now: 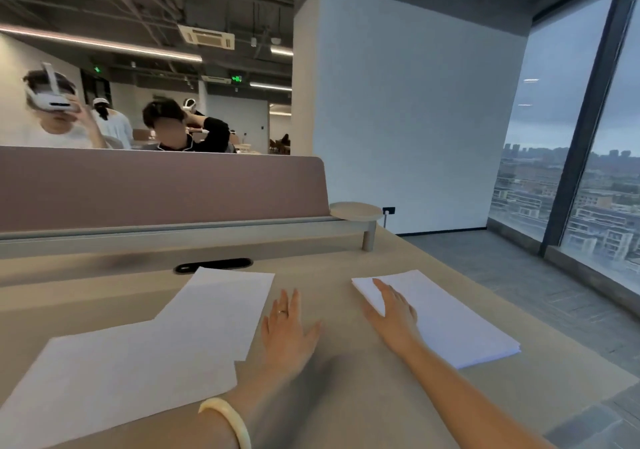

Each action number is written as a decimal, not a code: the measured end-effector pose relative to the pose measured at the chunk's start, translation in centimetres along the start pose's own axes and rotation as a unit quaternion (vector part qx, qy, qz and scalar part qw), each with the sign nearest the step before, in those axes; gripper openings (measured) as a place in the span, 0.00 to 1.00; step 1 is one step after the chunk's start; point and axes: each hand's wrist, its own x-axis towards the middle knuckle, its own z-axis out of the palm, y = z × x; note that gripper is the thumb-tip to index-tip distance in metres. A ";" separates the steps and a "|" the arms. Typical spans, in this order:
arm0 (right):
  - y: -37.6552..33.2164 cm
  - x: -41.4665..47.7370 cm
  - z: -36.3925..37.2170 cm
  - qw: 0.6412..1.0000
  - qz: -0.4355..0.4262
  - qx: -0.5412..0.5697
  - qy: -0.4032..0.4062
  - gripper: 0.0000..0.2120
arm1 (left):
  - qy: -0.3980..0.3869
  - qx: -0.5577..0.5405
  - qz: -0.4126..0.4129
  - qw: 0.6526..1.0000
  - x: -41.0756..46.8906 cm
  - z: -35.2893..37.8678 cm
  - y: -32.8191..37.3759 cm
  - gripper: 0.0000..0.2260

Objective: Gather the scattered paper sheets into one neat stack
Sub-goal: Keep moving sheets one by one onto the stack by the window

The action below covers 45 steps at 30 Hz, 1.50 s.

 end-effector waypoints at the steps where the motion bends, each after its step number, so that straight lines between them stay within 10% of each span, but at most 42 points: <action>1: -1.5 -0.4 1.2 1.000 -0.012 0.006 -0.016 0.29 | 0.008 0.012 -0.011 1.000 -0.3 -1.1 -1.6 0.34; 8: -11.6 -2.9 11.2 0.981 -0.111 0.012 -0.160 0.33 | 0.035 0.099 -0.125 0.987 -4.9 -10.0 -15.5 0.37; 17: -14.6 -2.2 16.7 0.968 -0.104 -0.044 -0.223 0.35 | -0.180 0.164 -0.107 0.964 -12.7 -17.7 -27.0 0.62; 30: -12.8 -3.6 17.9 0.956 -0.125 0.034 -0.262 0.25 | -0.078 0.257 -0.096 0.958 -11.8 -14.2 -23.7 0.60; 36: -12.3 -5.6 16.8 0.945 -0.171 0.008 -0.280 0.24 | -0.054 0.245 -0.136 0.958 -10.2 -10.9 -19.0 0.36; 42: -12.3 -7.0 15.6 0.933 -0.185 0.056 -0.303 0.24 | -0.071 0.184 -0.096 0.976 -9.0 -9.0 -15.4 0.66; 45: -12.3 -6.8 14.7 0.939 -0.161 0.094 -0.290 0.18 | -0.141 0.103 -0.092 0.980 -8.6 -9.5 -13.8 0.48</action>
